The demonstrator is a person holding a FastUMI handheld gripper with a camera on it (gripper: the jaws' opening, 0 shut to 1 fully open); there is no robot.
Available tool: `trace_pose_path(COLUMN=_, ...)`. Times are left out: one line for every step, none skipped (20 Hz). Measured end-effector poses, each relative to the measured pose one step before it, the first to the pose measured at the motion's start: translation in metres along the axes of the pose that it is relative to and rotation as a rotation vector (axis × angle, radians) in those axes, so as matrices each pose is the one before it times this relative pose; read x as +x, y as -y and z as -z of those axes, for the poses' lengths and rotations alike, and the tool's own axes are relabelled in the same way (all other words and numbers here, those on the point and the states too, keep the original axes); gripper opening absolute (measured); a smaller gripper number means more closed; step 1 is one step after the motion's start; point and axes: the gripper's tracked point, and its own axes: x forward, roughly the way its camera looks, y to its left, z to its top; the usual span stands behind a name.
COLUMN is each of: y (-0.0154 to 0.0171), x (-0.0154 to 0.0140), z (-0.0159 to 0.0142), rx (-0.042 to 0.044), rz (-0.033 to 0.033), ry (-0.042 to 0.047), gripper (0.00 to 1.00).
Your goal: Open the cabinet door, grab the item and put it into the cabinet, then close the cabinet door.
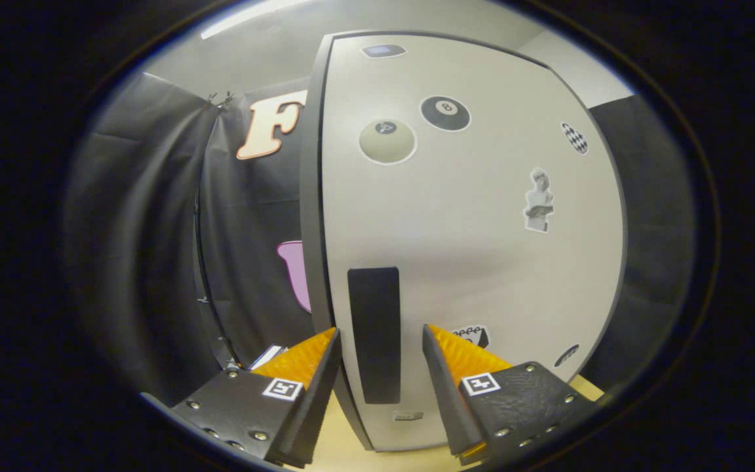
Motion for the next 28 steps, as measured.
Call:
trace_pose_path(y=0.00100, x=0.00035, z=-0.00015, rx=-0.00092, rz=-0.00159, ry=-0.00335, gripper=0.51)
trace_pose_path(y=-0.00223, x=-0.00059, z=-0.00224, rx=0.00775, rz=0.00158, ry=0.01037, gripper=0.42)
trace_pose_path(y=0.00000, x=0.00005, z=0.00107, rx=-0.00433, rz=0.00418, ry=0.00562, gripper=0.33)
trace_pose_path(y=0.00049, x=0.00115, z=0.00282, rx=-0.00308, rz=0.00150, ry=-0.01274, gripper=0.36)
trace_pose_path(y=-0.00057, x=-0.00313, z=0.00456, rx=0.00802, rz=-0.00450, ry=-0.03513, gripper=0.33)
trace_pose_path(y=-0.00106, x=0.00497, z=-0.00172, rx=0.01328, rz=0.00044, ry=0.01137, gripper=0.30)
trace_pose_path(y=0.00117, x=-0.00209, z=0.00249, rx=0.00104, rz=0.00072, ry=-0.01550, gripper=0.27)
trace_pose_path(y=-0.00048, x=-0.00056, z=-0.00155, rx=0.00027, rz=0.00287, ry=0.00905, gripper=0.27)
trace_pose_path(y=0.00045, x=-0.00156, z=0.00045, rx=-0.00127, rz=0.00811, ry=0.00162, gripper=0.27)
trace_pose_path(y=0.00061, x=-0.00082, z=-0.00019, rx=-0.00250, rz=0.00801, ry=0.00384, gripper=0.27)
trace_pose_path(y=0.00101, x=-0.00206, z=-0.00002, rx=-0.00081, rz=0.00530, ry=-0.00026, gripper=0.27)
trace_pose_path(y=-0.00001, x=-0.00197, z=0.00049, rx=0.00660, rz=-0.00017, ry=0.00399, gripper=0.27)
trace_pose_path(y=0.00022, x=-0.00197, z=-0.00169, rx=0.00526, rz=-0.00084, ry=0.00170, gripper=0.22)
trace_pose_path(y=0.00197, x=-0.00233, z=0.00210, rx=-0.00029, rz=-0.00962, ry=-0.00705, gripper=0.16)
trace_pose_path(y=0.00152, x=-0.00299, z=-0.00136, rx=0.00316, rz=-0.00246, ry=0.00565, gripper=0.16)
trace_pose_path(y=0.00101, x=-0.00414, z=-0.00053, rx=-0.00164, rz=0.00013, ry=0.00009, gripper=0.16)
trace_pose_path(y=0.00071, x=-0.00260, z=-0.00041, rx=-0.00426, rz=0.00360, ry=0.00394, gripper=0.16)
trace_pose_path(y=0.00212, x=-0.00301, z=-0.00014, rx=-0.00236, rz=0.00682, ry=0.00190, gripper=0.16)
trace_pose_path(y=0.00227, x=-0.00536, z=0.00094, rx=-0.00028, rz=0.00551, ry=-0.00327, gripper=0.16)
trace_pose_path(y=0.00148, x=-0.00454, z=-0.00022, rx=0.00292, rz=0.00410, ry=0.00151, gripper=0.16)
trace_pose_path(y=0.00272, x=-0.00659, z=-0.00067, rx=0.00025, rz=0.00375, ry=-0.00036, gripper=0.16)
trace_pose_path(y=0.00265, x=-0.00741, z=-0.00042, rx=0.00116, rz=0.00461, ry=0.00100, gripper=0.16)
trace_pose_path(y=0.00243, x=-0.00649, z=-0.00012, rx=-0.00430, rz=0.00353, ry=-0.00299, gripper=0.16)
trace_pose_path(y=0.00345, x=-0.00424, z=-0.00021, rx=0.00175, rz=0.00477, ry=0.00621, gripper=0.16)
trace_pose_path(y=0.00375, x=-0.00626, z=-0.00013, rx=-0.00163, rz=0.00252, ry=-0.00275, gripper=0.16)
trace_pose_path(y=0.00384, x=-0.00490, z=-0.00045, rx=0.00369, rz=0.00396, ry=0.00268, gripper=0.16)
trace_pose_path(y=0.00492, x=-0.00661, z=0.00002, rx=0.00336, rz=0.00598, ry=-0.00279, gripper=0.16)
trace_pose_path(y=0.00406, x=-0.00624, z=-0.00018, rx=0.00018, rz=0.00593, ry=-0.00180, gripper=0.16)
